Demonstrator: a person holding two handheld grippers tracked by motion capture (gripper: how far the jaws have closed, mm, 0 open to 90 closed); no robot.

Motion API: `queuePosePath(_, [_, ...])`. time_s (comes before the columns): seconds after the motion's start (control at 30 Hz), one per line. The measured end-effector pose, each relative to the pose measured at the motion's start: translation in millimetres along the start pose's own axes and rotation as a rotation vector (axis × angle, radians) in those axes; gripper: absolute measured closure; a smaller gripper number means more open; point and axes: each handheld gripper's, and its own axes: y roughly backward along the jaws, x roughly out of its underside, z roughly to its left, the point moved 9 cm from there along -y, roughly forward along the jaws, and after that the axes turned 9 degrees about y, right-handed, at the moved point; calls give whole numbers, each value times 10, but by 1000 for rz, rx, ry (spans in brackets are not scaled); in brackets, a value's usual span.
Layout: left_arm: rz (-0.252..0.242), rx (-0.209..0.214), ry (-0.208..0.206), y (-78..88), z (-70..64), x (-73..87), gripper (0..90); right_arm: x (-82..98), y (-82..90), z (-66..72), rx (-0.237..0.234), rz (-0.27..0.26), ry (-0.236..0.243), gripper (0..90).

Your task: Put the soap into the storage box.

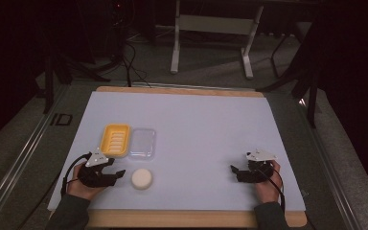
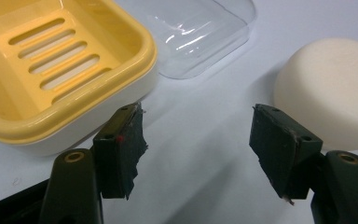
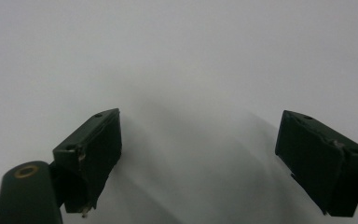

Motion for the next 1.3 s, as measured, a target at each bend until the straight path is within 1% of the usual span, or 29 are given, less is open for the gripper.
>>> queuePosePath(0.07, [-8,3,2,19,-6,-14,357,-6,15,-8,-7,-19,-18,165])
queuePosePath(0.13, [-6,2,0,26,-7,-17,363,-11,30,-17,-6,-33,-20,197])
queuePosePath(0.27, [1,5,-14,63,-31,-40,368,-16,33,-2,-19,-40,-15,198])
queuePosePath(0.3, [1,10,-26,88,-46,-52,367,-14,26,9,-23,-34,-1,198])
queuePosePath(0.37, [3,17,-34,109,-65,-63,366,-12,22,15,-23,-30,5,198])
queuePosePath(0.5, [13,19,-46,142,-100,-64,365,-15,25,17,-34,-36,1,196])
queuePosePath(0.57, [12,13,-56,162,-110,-73,364,-19,33,17,-41,-46,-1,196])
queuePosePath(0.63, [6,15,-52,177,-129,-79,359,-21,35,19,-52,-51,-5,194])
queuePosePath(0.8, [11,25,-43,175,-156,-63,360,-22,37,23,-61,-54,-10,194])
queuePosePath(0.87, [24,33,-49,168,-172,-61,363,-22,36,25,-64,-54,-9,194])
queuePosePath(0.93, [46,22,-62,157,-177,-61,367,-22,36,29,-67,-53,-6,194])
queuePosePath(0.97, [58,19,-78,164,-187,-72,371,-24,37,32,-69,-57,-1,194])
queuePosePath(1.0, [58,19,-78,164,-187,-72,373,-24,37,32,-69,-57,-1,194])
queuePosePath(1.03, [62,20,-90,186,-203,-89,373,-25,42,33,-69,-59,-1,194])
queuePosePath(1.1, [63,19,-95,196,-209,-96,371,-26,45,32,-69,-62,-1,194])
queuePosePath(1.17, [77,12,-108,220,-201,-98,368,-27,46,31,-68,-63,1,194])
queuePosePath(1.3, [91,8,-115,267,-189,-123,365,-29,51,31,-69,-68,-3,194])
